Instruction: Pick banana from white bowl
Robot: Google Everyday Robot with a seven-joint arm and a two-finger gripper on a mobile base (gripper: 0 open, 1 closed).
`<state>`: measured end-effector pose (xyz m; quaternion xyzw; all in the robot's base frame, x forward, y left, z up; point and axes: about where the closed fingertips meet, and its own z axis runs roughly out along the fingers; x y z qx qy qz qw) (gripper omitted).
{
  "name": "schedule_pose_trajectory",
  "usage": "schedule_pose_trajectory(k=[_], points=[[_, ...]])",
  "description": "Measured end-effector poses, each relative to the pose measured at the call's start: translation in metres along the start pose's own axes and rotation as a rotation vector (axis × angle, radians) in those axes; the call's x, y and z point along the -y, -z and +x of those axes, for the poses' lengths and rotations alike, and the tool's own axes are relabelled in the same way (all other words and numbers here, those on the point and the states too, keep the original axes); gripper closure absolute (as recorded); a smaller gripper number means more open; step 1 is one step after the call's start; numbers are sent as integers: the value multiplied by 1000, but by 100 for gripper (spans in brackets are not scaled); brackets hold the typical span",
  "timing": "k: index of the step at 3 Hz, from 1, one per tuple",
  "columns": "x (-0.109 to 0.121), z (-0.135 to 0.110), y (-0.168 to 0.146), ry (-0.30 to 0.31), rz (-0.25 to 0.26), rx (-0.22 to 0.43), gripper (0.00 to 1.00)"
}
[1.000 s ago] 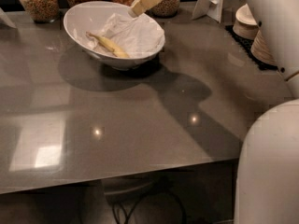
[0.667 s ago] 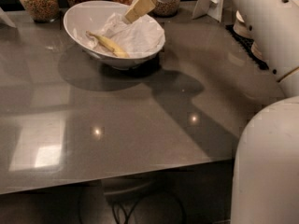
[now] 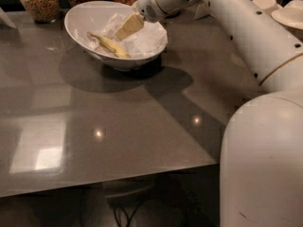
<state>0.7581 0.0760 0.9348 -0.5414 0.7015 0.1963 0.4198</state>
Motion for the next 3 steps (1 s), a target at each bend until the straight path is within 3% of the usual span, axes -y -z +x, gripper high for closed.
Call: schedule_pose_trajectory(k=[1, 3], points=[[-11, 9, -19, -39, -59, -23, 38], [-23, 18, -46, -92, -126, -49, 38]])
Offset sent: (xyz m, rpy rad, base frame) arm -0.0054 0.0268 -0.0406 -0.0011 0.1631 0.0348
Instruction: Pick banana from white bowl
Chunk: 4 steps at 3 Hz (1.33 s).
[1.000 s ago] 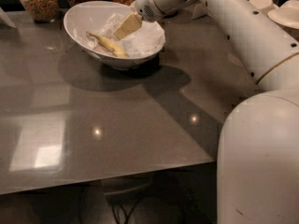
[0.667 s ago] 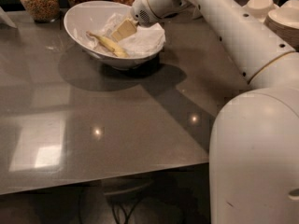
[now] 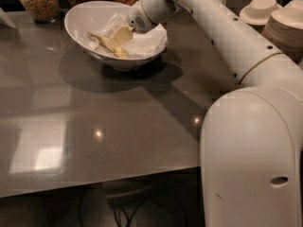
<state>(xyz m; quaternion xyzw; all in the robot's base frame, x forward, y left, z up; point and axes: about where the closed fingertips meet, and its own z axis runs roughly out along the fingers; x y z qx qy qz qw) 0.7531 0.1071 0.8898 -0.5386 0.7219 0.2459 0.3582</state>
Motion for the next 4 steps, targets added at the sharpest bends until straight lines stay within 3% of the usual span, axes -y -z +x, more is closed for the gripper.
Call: schedule_pose_trajectory(k=[2, 4], points=[[-2, 7, -25, -31, -54, -31, 39], [11, 10, -37, -23, -52, -53, 39]])
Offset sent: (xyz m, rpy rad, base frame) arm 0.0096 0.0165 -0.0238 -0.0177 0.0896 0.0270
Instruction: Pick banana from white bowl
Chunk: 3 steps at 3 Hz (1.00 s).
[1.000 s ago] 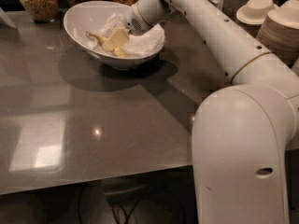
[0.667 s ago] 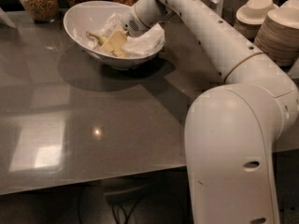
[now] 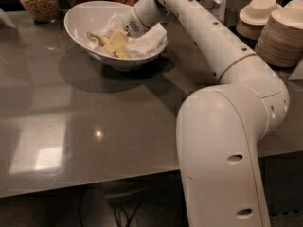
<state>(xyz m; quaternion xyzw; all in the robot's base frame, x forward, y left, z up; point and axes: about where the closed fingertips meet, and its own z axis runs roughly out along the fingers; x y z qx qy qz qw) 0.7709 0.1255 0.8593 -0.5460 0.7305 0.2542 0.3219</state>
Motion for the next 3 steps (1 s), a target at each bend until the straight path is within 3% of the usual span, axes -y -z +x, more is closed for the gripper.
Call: schedule_pose_trajectory(k=[1, 3], points=[[6, 3, -4, 2, 8, -12, 50], [6, 4, -2, 2, 18, -8, 90]])
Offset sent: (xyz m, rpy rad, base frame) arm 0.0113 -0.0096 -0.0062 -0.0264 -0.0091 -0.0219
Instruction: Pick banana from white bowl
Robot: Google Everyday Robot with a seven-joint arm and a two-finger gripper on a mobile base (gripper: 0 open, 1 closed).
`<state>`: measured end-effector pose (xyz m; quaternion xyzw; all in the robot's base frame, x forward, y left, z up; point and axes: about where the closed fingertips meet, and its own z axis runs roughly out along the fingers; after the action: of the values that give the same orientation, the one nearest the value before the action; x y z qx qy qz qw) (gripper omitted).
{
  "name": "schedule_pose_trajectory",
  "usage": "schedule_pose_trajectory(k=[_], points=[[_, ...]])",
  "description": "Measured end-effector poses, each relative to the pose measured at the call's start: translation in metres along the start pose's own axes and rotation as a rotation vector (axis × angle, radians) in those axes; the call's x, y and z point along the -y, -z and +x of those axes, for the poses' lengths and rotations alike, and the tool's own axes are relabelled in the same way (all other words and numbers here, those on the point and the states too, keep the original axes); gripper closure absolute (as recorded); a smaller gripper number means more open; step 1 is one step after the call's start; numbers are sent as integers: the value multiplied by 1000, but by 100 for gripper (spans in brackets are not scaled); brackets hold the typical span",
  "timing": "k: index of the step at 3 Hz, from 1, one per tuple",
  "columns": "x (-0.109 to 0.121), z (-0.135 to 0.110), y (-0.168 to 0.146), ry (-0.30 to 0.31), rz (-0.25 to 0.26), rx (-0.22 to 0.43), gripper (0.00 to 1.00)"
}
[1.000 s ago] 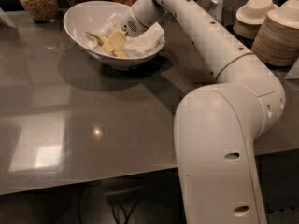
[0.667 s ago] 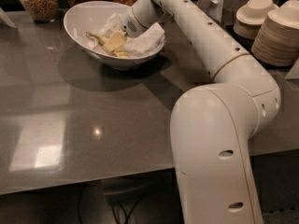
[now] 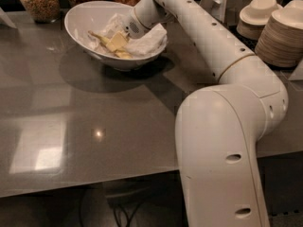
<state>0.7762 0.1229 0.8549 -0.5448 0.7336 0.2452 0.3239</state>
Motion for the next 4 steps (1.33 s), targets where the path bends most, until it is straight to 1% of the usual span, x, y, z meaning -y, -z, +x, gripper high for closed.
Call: schedule_pose_trajectory(k=[1, 2, 3, 4], points=[[-3, -7, 9, 10, 16, 24, 100], [-7, -19, 24, 26, 33, 45, 100], [-11, -29, 40, 42, 47, 48, 100], [-14, -37, 56, 61, 54, 28, 100]])
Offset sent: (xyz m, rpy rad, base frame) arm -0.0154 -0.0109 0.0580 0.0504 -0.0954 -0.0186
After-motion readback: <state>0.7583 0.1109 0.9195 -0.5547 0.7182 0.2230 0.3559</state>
